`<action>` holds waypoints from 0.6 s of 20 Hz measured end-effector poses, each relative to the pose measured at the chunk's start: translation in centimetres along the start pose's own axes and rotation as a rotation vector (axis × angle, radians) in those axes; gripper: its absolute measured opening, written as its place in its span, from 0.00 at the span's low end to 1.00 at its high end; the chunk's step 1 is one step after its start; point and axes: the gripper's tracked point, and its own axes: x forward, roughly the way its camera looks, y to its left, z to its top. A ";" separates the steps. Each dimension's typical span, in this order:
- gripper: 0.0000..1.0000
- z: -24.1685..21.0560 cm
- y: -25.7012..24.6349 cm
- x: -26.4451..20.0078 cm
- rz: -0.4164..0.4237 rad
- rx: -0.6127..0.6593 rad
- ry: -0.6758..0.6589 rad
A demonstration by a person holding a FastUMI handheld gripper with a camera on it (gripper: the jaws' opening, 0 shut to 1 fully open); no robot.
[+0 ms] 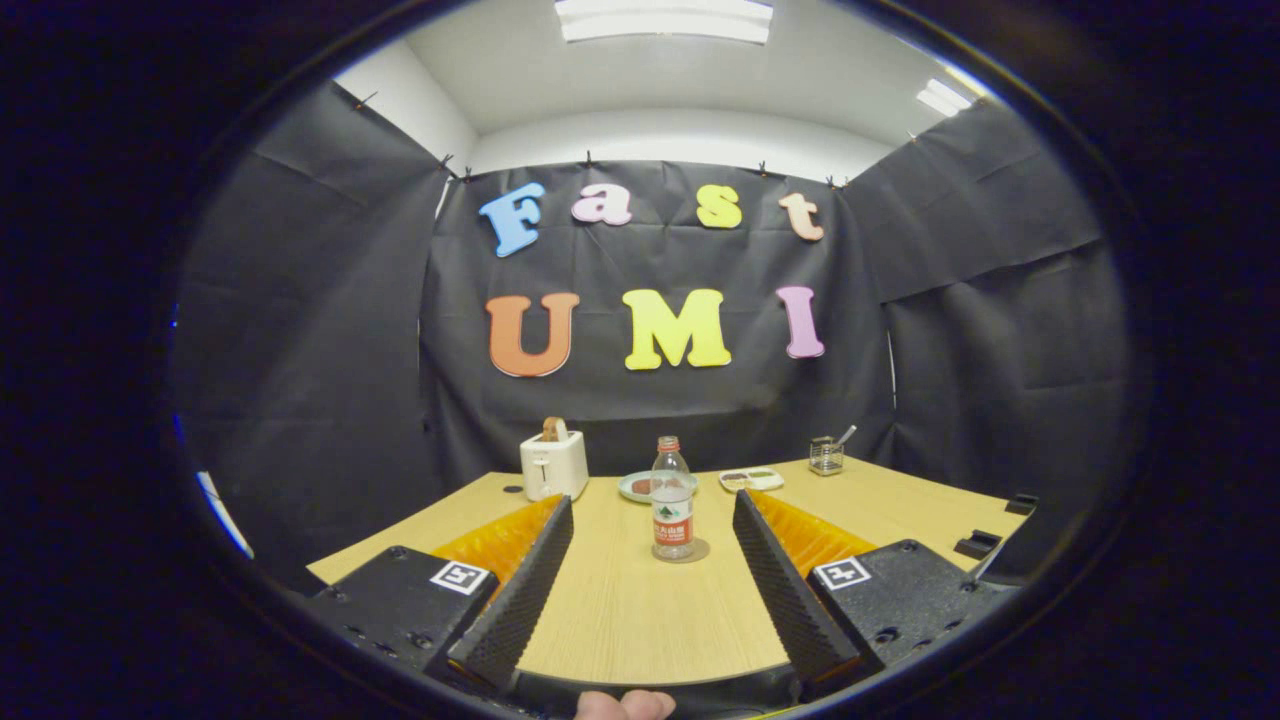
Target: Take the bottle from table, then pour the juice into the cup, finally place the bottle on the coaster
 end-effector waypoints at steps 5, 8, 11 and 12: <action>1.00 -1.1 -0.3 -0.1 -0.009 0.023 0.021; 1.00 -1.1 0.0 0.2 -0.001 0.025 0.022; 1.00 -2.2 0.3 0.8 0.006 0.060 0.029; 1.00 -2.4 0.4 1.0 0.009 0.066 0.032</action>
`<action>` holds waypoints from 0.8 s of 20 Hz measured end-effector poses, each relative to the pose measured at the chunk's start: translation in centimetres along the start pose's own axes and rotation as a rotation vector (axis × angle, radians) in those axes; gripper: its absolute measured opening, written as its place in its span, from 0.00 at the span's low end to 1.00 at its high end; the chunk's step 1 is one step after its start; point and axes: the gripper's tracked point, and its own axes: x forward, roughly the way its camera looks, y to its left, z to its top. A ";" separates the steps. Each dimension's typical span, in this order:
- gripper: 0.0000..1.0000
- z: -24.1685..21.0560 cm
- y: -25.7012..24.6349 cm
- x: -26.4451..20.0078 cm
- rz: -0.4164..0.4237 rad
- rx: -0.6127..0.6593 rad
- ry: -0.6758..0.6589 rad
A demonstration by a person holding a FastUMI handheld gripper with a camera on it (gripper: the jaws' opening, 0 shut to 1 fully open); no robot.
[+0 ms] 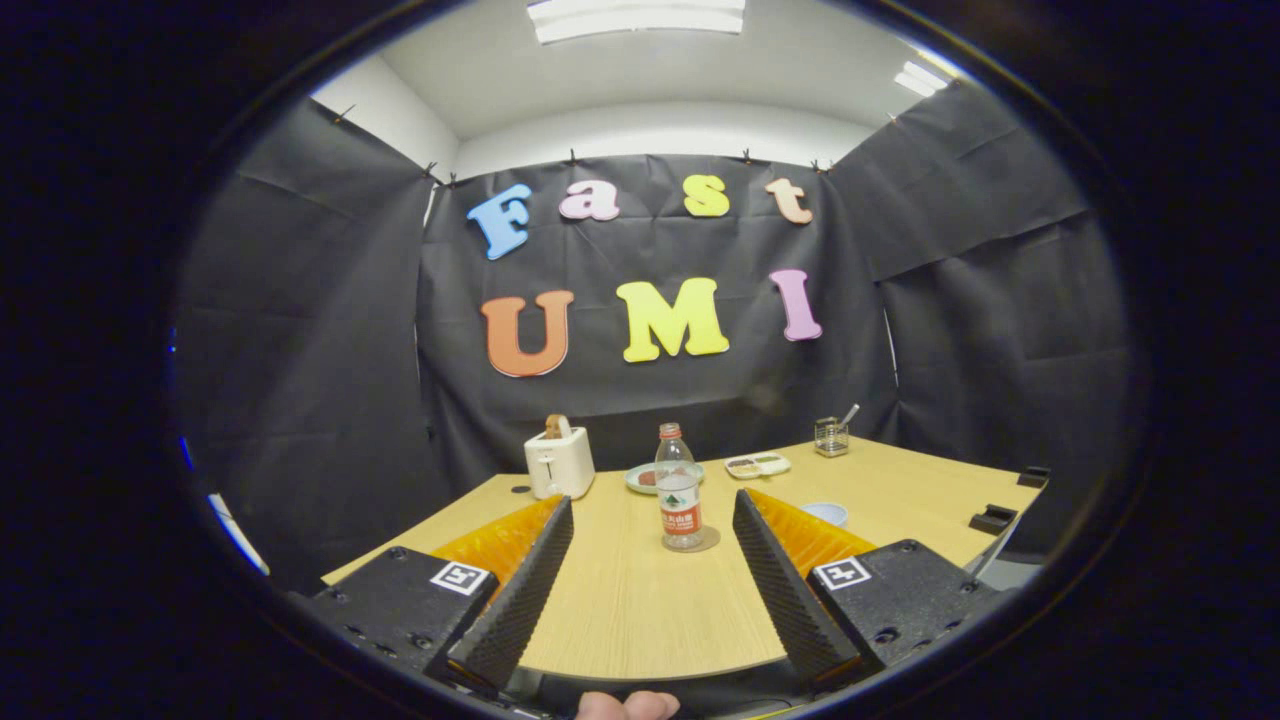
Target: Take the bottle from table, then pour the juice into the cup, finally place the bottle on the coaster
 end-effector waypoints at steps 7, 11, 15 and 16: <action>1.00 -1.0 -0.7 0.5 -0.031 -0.036 0.031; 1.00 -1.6 -1.4 0.6 -0.045 -0.009 0.042; 1.00 -1.8 -1.6 0.8 -0.049 -0.003 0.048; 1.00 -1.7 -1.6 0.8 -0.047 -0.009 0.047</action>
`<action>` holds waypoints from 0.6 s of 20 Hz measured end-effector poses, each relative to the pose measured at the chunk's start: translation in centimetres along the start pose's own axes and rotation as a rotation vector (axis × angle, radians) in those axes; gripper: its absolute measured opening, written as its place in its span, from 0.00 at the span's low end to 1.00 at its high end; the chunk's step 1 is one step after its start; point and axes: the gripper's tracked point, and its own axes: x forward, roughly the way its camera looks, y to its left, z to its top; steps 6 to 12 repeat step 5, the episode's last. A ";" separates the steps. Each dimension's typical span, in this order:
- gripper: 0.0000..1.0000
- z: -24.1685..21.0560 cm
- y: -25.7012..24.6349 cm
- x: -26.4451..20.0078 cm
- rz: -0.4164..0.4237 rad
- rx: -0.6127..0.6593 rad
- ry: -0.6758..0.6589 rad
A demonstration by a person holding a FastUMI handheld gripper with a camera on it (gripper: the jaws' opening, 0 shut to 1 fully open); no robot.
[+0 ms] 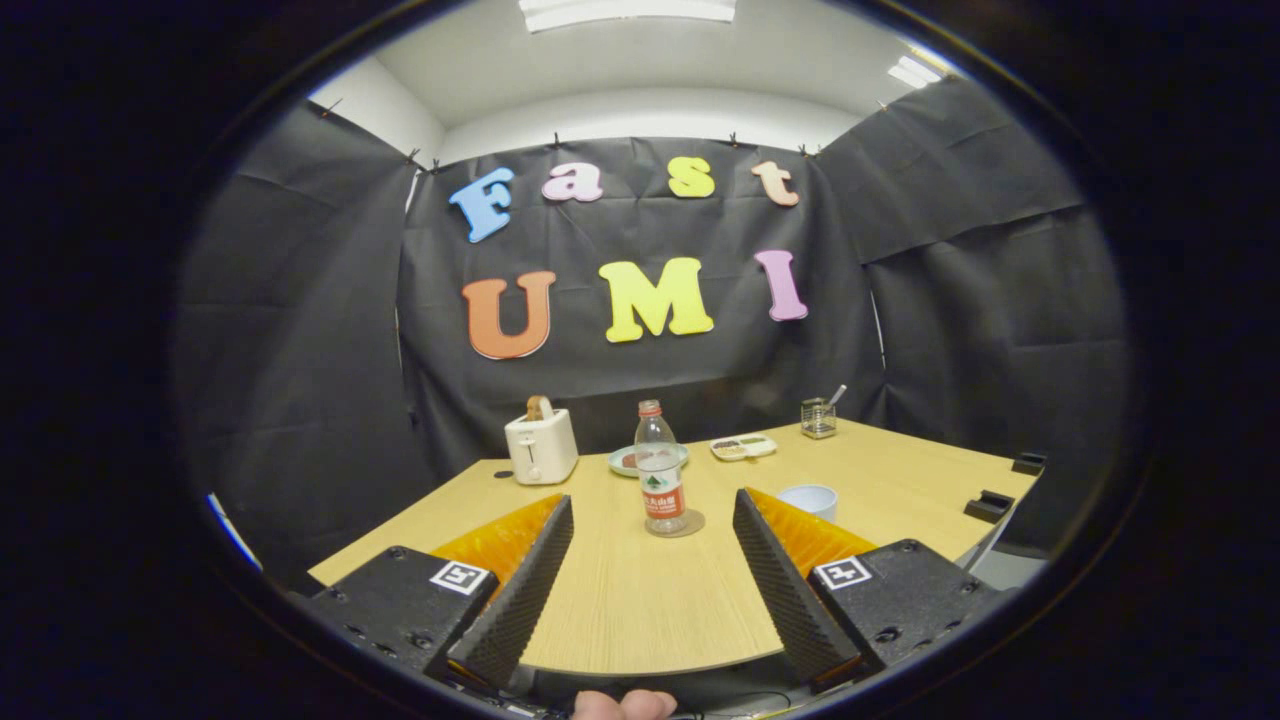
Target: Take the bottle from table, then pour the juice into the cup, finally place the bottle on the coaster
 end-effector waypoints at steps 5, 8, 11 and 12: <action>1.00 -0.4 0.0 0.3 -0.022 -0.029 0.014; 1.00 -0.4 0.0 0.3 -0.022 -0.029 0.014; 1.00 -0.4 0.0 0.3 -0.022 -0.029 0.014; 1.00 -0.4 0.0 0.3 -0.022 -0.029 0.014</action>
